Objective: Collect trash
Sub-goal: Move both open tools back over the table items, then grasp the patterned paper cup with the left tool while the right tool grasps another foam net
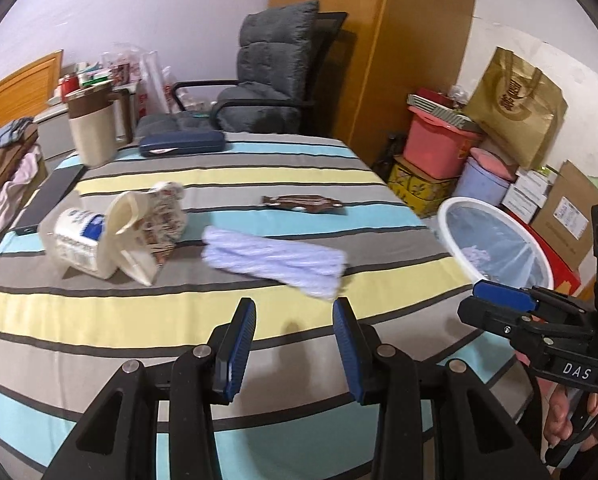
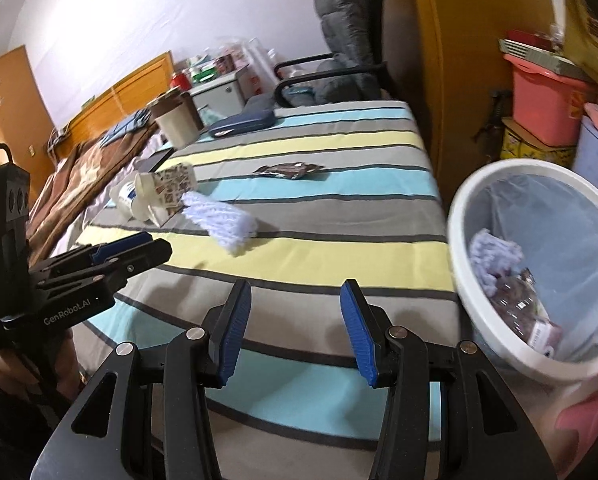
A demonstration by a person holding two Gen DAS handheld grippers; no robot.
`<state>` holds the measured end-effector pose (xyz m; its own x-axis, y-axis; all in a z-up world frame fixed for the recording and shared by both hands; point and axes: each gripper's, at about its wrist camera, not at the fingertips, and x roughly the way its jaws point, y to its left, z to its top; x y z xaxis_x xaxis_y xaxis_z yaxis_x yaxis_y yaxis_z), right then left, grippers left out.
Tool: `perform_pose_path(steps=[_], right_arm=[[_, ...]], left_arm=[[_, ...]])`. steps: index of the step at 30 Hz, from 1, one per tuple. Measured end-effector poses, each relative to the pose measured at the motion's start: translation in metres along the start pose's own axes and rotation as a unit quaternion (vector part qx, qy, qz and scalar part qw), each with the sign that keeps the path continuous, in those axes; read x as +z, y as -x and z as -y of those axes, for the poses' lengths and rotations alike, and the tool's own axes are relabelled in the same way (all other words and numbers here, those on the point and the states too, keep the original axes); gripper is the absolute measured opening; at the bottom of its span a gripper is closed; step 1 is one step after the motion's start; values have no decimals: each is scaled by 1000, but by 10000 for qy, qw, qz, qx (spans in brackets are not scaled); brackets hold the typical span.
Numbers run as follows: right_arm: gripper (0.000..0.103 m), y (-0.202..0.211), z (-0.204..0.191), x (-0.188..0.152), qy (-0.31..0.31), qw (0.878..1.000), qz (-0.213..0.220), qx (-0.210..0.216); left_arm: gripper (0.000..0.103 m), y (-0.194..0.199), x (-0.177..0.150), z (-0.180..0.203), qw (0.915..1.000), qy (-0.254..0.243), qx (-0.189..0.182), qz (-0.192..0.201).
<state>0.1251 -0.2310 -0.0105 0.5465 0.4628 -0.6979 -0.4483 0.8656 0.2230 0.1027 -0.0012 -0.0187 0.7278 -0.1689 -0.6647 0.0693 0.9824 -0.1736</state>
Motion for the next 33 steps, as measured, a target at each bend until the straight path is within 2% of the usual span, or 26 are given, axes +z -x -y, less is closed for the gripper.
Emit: perform_pose_path(steps=[6,18,20,23,28,33], right_arm=[[49,-15,-10,10,231,9996,-94,151],[49,-40,-25,26,523,9979,-252,271],[49,-44,-27,29,562,9976,-265,294],[49,-50,-27,34,581,9975,-283,299],[49,-60,-27,41,615,9971,-306,336],[49,-76,-30,43,643,9960,-442,441]], left_arm=[[40,3,4,-21,9998,74,170,0],[40,14,27,-65,9975,177,615,292],[46,13,33,-69,9971,137,662,355],[54,7,41,-75,9969,86,672,388],[54,-13,53,-86,9964,-32,798,295],[54,-31,55,-92,9969,-48,766,164]])
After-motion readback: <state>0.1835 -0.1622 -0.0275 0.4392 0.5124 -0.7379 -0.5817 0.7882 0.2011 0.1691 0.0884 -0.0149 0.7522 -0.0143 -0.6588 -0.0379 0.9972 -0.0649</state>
